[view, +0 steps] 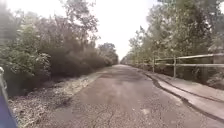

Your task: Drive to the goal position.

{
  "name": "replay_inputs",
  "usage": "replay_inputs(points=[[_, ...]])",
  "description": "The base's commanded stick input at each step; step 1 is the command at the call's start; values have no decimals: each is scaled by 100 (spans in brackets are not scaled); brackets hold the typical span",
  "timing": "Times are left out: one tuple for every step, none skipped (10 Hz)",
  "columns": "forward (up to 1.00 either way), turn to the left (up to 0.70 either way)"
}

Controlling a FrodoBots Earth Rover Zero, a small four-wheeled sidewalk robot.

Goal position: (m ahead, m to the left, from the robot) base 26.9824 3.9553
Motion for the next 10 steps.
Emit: replay_inputs(points=[[70, 0], [70, 0], [70, 0], [70, 0], [70, 0], [70, 0], [70, 0], [70, 0], [70, 0], [70, 0]])
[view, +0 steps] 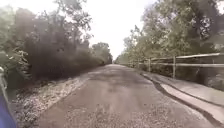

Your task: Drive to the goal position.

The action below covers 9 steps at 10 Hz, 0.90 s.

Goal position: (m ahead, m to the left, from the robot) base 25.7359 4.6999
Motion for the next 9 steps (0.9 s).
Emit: replay_inputs(points=[[70, 0], [70, 0], [70, 0], [70, 0], [70, 0], [70, 0], [70, 0], [70, 0], [70, 0]])
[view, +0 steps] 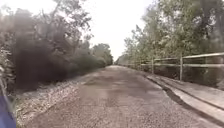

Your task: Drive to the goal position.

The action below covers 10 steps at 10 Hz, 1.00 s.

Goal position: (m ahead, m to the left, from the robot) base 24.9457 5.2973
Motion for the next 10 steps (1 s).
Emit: replay_inputs(points=[[70, 0], [70, 0], [70, -5], [70, -16], [70, -24], [70, -4], [70, 0], [70, 0], [70, 0], [70, 0]])
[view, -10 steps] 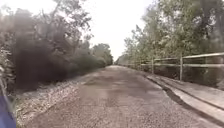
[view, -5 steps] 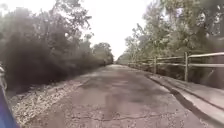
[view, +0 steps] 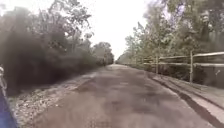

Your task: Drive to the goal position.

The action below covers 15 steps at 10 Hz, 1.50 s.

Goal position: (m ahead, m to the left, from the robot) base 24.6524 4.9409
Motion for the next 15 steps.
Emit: replay_inputs(points=[[70, 0], [70, 0], [70, 0], [70, 0], [70, 0], [70, 0], [70, 0], [70, 0], [70, 0], [70, 0], [70, 0], [70, 0], [70, 0], [70, 0], [70, 0]])
